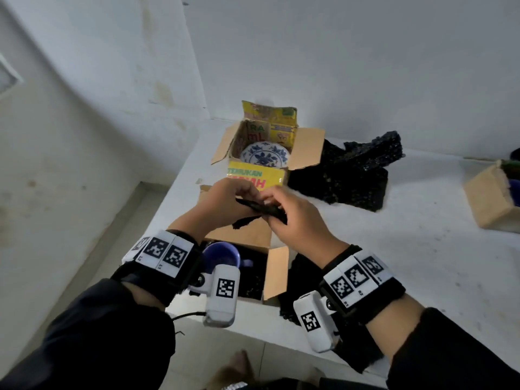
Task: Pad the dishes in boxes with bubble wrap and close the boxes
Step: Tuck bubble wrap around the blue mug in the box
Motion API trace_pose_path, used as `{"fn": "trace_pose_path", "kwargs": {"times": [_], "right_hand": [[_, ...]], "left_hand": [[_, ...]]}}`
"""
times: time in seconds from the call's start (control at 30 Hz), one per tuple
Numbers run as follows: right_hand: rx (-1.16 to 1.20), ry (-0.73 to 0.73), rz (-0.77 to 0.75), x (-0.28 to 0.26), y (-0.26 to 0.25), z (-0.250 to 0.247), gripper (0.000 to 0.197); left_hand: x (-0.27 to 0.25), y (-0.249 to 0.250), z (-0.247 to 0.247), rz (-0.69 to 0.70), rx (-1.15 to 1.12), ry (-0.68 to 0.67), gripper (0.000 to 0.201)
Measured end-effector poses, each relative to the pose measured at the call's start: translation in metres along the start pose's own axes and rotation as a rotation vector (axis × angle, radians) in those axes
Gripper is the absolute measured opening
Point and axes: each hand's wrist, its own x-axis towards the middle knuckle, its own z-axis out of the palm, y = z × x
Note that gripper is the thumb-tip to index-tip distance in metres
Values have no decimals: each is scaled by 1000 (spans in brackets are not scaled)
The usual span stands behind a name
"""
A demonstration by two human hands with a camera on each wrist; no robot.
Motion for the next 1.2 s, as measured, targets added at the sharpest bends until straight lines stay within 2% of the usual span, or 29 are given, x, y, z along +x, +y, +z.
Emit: {"fn": "trace_pose_path", "kwargs": {"times": [0.23,0.4,0.5,0.67,0.73,0.87,1.0,1.1,1.2], "right_hand": [[-177,-51,24,13,-22,65,7],[-145,-90,93,17,-32,97,20],[-183,-88,59,19,-34,114,21],[-333,-192,-45,17,-40,137,11],[-409,-224,-94,16,-43,143,16],[-571,-325,-168,11,-50,151,12],[-641,-519,-203,10,-58,153,11],[-658,-591,-211,10,-63,152,30],[-688,-630,-222,7,-62,155,44]], "left_hand": [[-47,-70,-32,-154,23,54,28],[-76,-113,-31,-202,99,199,33],[-89,-126,-27,-244,33,253,52],[-102,-131,-25,-299,-340,92,59],[-104,-128,-23,-317,-426,40,55],[-106,-124,-19,-323,-493,33,52],[-104,-125,-18,-339,-552,33,54],[-103,-128,-18,-359,-572,14,63],[-104,-128,-17,-373,-583,-2,54]]}}
